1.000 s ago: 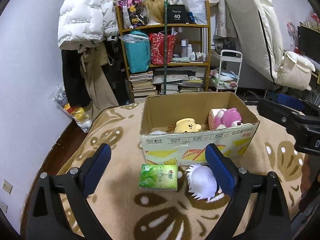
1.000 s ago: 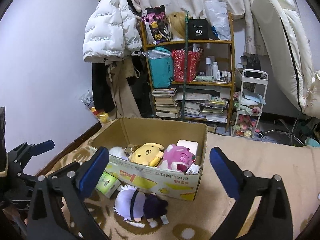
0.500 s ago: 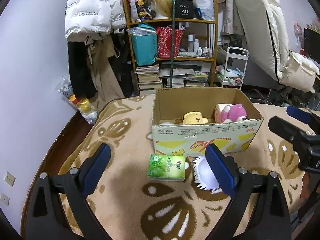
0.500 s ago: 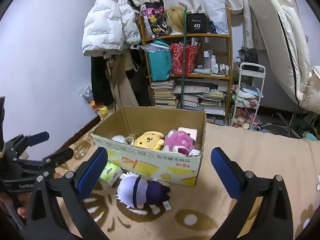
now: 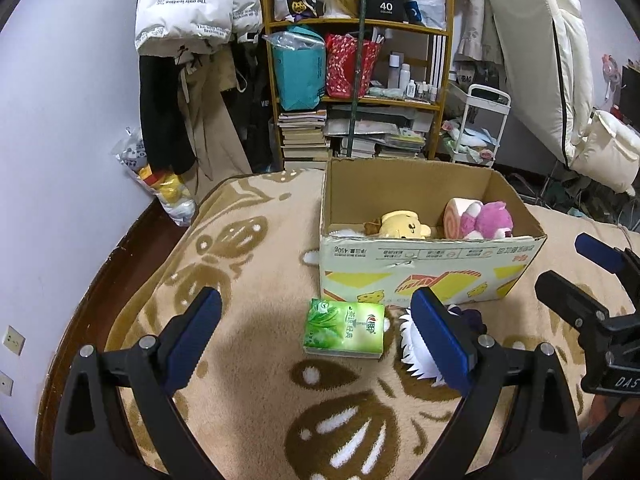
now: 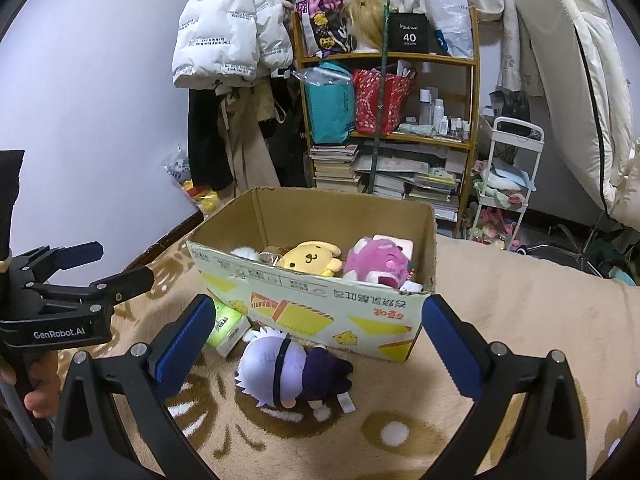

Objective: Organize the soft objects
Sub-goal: 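Move both tools back toward the green tissue pack and white plush, then grasp the green tissue pack with the left tool while the right tool grasps the purple-haired white plush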

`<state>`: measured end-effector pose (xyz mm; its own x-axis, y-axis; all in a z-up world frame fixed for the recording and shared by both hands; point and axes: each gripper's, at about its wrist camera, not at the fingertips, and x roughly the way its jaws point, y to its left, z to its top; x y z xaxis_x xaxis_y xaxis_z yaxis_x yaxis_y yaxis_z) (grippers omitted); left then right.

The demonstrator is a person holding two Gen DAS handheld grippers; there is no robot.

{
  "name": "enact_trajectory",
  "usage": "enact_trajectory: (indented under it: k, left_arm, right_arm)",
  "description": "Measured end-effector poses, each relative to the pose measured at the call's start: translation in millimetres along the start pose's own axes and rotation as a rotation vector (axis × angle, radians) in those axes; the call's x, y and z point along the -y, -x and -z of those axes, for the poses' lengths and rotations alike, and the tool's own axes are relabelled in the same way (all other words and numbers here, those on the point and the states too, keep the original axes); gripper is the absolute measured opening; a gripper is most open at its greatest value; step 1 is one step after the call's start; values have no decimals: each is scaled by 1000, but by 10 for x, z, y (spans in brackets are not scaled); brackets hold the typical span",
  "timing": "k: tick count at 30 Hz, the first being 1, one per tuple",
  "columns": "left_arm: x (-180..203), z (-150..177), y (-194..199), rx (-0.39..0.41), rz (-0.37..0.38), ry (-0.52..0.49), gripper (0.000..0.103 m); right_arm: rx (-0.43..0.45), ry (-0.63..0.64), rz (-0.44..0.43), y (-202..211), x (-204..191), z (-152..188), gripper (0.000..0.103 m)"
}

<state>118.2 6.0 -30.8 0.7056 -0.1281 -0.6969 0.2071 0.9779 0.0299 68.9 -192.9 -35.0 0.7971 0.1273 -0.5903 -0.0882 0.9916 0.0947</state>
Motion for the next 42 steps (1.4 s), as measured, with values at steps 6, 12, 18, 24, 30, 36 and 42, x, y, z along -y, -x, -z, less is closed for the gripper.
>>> enact_trajectory:
  k: [6,12,18,24,30,36,42]
  left_arm:
    - [38,1,-169,-30,12,-34,94]
    - [75,10,-336,-78,46,-50,94]
    - [105,30,-472,-111,54,-73,94]
    - [129,44,-600,-143,66,-85,94]
    - [179,70,-734,-182,70,-111,94]
    - [237,124,-846,-225,88,-148,94]
    - [279,174,-925,-259,106,-167,94]
  right_arm:
    - [-22,-14,-1,-91,22,25,103]
    - [-47,-28,1,-197,54,47,103]
    - [-76,-34,8,-314,79,92,103]
    - [-111,-38,9,-438,79,144,103]
    - [-142,-30,12,-540,54,199,103]
    - [-175,-23,10,-627,27,273,103]
    - [-209,-33,-10,-706,-12,333,103]
